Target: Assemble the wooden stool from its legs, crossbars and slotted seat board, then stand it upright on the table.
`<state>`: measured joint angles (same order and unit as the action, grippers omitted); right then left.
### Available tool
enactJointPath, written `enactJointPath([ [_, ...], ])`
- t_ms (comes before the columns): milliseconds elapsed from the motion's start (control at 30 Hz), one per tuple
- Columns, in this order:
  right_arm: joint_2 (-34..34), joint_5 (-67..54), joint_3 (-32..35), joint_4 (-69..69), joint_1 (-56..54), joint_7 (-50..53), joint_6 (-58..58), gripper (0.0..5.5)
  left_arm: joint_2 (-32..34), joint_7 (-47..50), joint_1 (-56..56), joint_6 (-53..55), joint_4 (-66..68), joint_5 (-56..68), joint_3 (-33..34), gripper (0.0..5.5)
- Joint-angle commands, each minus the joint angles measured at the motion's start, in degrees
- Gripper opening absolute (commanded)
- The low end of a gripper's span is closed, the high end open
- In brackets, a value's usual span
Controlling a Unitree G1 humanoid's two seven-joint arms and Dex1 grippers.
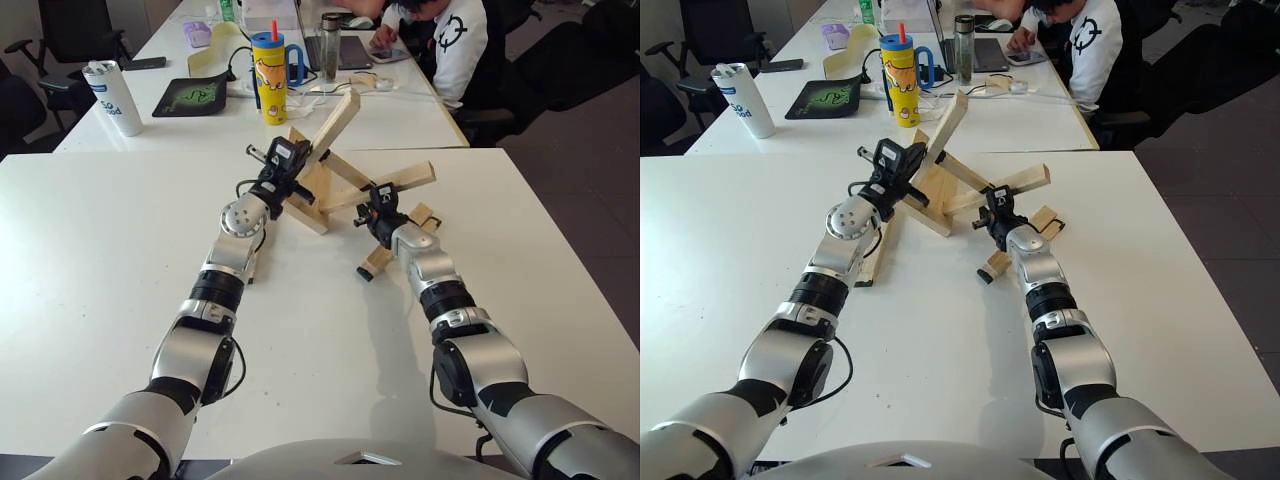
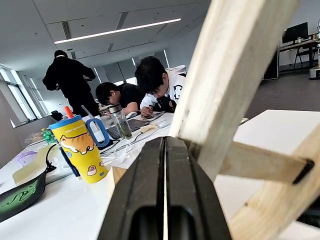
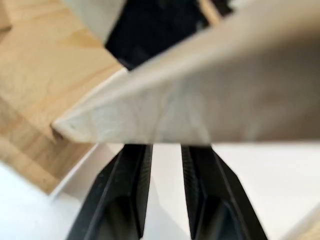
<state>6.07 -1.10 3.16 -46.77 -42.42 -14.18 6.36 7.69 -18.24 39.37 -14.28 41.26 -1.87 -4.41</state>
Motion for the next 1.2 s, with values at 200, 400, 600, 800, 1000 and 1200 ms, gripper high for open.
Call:
enactJointPath([
  [200,-0.42,-1.72,-0.31,5.93,-3.88,-0.68,1.07,0.99,-0.46,-0.37,-7.13,3.31,-1.52,-1.54,-1.8,0.0],
  [400,2.1,0.54,-1.41,3.91,-2.13,0.71,3.33,0.99,-0.24,-0.02,-8.45,4.31,-4.03,-1.35,-1.5,0.0],
  [600,3.48,2.92,-1.8,2.26,-2.02,4.37,5.38,0.99,1.96,4.46,-9.1,9.17,-4.23,-3.87,-0.55,0.0],
  [800,4.82,3.23,0.52,1.02,-3.6,9.9,1.74,0.99,3.92,11.45,-11.1,15.31,-5.69,-4.81,2.48,0.0],
  [1000,7.15,0.89,4.94,5.59,-10.62,13.62,-11.15,0.99,3.45,13.56,-12.42,16.07,-12.84,-3.33,4.97,0.0],
  [1200,9.77,-9.09,11.02,4.82,-33.26,7.38,-14.77,0.99,3.05,14.39,-12.52,16.83,-14.77,-3.42,4.71,0.0],
])
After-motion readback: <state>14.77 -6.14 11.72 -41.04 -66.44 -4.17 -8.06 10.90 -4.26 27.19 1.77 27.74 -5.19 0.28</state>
